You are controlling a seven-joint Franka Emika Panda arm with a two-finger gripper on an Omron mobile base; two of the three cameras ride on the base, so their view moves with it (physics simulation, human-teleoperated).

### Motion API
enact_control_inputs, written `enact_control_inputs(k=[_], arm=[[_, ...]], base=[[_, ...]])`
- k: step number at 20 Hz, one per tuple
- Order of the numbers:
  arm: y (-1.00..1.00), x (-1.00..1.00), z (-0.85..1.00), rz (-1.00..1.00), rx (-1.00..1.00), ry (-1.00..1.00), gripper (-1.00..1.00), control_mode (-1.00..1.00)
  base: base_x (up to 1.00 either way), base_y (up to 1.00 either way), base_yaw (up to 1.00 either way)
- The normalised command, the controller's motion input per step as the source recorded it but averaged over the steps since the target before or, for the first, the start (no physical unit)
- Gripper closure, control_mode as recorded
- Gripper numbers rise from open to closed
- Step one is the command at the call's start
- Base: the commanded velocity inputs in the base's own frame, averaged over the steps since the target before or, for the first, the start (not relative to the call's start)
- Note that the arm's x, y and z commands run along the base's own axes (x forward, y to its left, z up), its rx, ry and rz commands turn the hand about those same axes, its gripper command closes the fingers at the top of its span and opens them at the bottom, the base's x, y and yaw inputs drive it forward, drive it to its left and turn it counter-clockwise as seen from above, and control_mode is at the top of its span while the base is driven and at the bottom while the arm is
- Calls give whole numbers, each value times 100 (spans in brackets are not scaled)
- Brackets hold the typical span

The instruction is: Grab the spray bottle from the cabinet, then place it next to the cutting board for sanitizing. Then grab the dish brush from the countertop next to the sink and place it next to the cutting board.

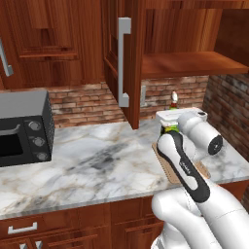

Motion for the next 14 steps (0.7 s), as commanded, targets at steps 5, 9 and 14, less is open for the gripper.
enact_control_inputs(k=[5, 9, 14], arm=[[29, 33, -14, 0, 0, 10, 100, -100], [26, 38, -19, 0, 0, 1, 100, -100], [4, 49, -22, 4, 0, 0, 100, -100]], base=[[0, 0, 0], [0, 0, 0], [0, 0, 0]])
